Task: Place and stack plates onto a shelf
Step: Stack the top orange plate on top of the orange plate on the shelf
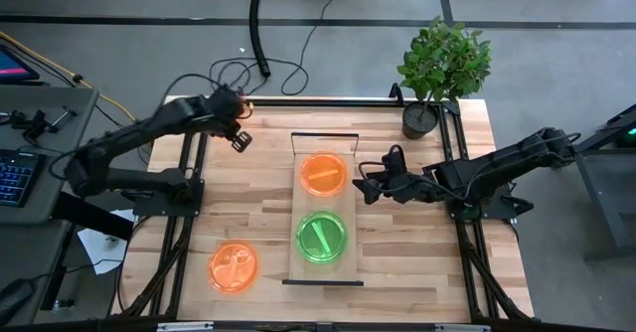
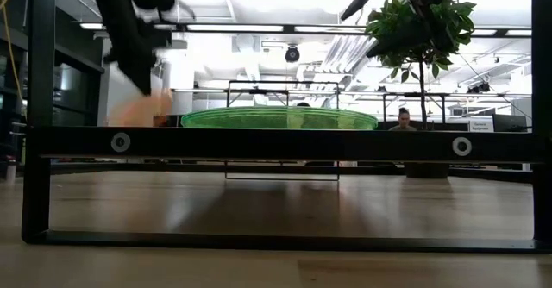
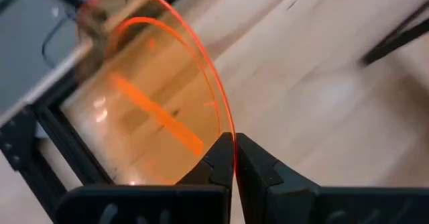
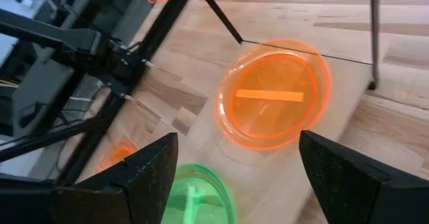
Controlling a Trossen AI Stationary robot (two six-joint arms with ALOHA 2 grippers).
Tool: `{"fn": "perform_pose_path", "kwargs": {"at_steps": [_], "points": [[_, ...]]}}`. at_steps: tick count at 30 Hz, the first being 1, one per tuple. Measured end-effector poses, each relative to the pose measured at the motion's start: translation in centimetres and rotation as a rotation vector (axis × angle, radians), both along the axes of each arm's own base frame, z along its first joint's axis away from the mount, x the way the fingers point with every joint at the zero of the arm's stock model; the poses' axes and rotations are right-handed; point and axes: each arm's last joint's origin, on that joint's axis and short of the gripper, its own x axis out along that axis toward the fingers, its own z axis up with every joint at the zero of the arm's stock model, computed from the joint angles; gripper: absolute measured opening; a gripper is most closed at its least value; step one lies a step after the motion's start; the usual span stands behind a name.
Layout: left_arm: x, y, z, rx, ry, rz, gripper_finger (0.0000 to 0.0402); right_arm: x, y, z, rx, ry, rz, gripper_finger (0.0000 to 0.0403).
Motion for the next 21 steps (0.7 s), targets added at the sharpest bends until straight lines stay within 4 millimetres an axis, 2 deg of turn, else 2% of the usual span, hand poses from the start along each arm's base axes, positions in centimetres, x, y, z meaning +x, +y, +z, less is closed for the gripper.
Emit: {"fn": "perform_pose_path", "kwargs": {"at_steps": [3,7,10,13,17,21], "points": [[-0.1,-1.6,3.3,0.061,-0.075,-0.041,0.0,-0.1,0.0,0.6,0.002,-0.044,0.007,0.0293],[0.7,-3.8,8.5,0.167,-0.211,-0.157,0.0,-0.9,-0.4,2.4,-0.046,-0.132,0.0,0.0293],[1.8,-5.9,12.3,0.245,-0.304,-0.323,0.0,-2.2,-0.8,3.9,-0.094,-0.187,-0.015,0.0293],[3.2,-8.5,15.1,0.299,-0.359,-0.46,0.0,-3.5,-1.3,5.0,-0.132,-0.219,-0.024,0.0293],[6.1,-12.7,16.7,0.371,-0.347,-0.684,0.0,-4.9,-1.7,5.9,-0.154,-0.236,-0.032,0.0293],[9.6,-17.4,15.6,0.426,-0.255,-0.915,0.0,-5.7,-1.9,6.0,-0.164,-0.216,-0.03,0.0293]]}}
